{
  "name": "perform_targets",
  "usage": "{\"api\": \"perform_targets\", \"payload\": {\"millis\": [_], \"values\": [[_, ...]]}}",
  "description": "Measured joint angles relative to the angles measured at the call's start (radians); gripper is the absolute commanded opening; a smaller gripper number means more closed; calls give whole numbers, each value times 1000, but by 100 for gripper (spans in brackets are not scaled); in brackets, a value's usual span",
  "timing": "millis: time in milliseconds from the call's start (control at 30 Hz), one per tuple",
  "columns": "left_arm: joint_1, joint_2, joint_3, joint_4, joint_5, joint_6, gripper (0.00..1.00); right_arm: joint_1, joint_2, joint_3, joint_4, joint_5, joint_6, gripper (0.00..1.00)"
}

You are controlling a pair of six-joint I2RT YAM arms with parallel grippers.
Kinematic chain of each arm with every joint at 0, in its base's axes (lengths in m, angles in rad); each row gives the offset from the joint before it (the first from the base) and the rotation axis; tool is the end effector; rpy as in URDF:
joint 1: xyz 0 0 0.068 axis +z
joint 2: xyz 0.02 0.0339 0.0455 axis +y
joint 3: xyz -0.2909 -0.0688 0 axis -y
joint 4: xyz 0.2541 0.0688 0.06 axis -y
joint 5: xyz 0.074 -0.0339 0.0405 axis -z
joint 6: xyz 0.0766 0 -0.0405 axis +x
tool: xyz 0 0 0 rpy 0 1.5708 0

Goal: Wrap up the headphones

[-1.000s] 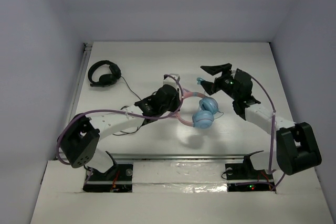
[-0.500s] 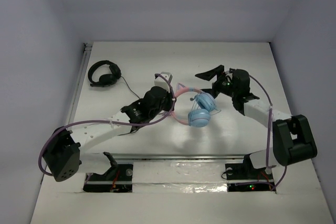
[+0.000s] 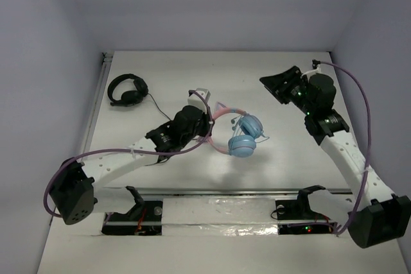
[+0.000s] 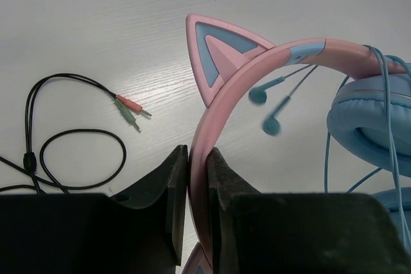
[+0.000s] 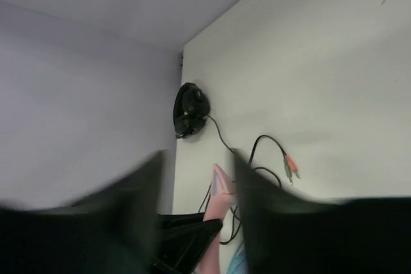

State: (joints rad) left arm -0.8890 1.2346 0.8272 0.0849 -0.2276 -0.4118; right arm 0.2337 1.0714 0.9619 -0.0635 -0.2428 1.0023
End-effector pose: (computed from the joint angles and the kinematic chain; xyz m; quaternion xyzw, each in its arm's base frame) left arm 0.2164 -0.2392 0.2954 0.1261 0.7991 -0.2782 0.5179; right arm 0.2739 0.0841 0.3752 0.2127 0.7337 0.4456 0.4668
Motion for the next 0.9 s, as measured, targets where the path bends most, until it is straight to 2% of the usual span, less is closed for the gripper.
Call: {"api": "perform_targets", "payload": {"millis": [33, 100, 300, 433, 700, 900], "values": [[0, -7, 0, 0, 1, 4, 0, 0, -23, -1, -16, 20, -26, 18], [-2, -23, 0, 2, 3, 16, 0, 0, -92, -11, -53, 56, -71, 9], [-61, -61, -5, 13, -19, 53, 0, 0, -356, -34, -134, 93, -203, 4], [-109, -92, -38, 45, -29, 66, 0, 0, -484, -48, -186, 93, -262, 4], [-192, -88, -135, 78, -69, 47, 0, 0, -611, -88, -294, 77, -302, 6], [-193, 31, -148, 178, -91, 35, 0, 0, -673, -121, -327, 67, -304, 7]]}}
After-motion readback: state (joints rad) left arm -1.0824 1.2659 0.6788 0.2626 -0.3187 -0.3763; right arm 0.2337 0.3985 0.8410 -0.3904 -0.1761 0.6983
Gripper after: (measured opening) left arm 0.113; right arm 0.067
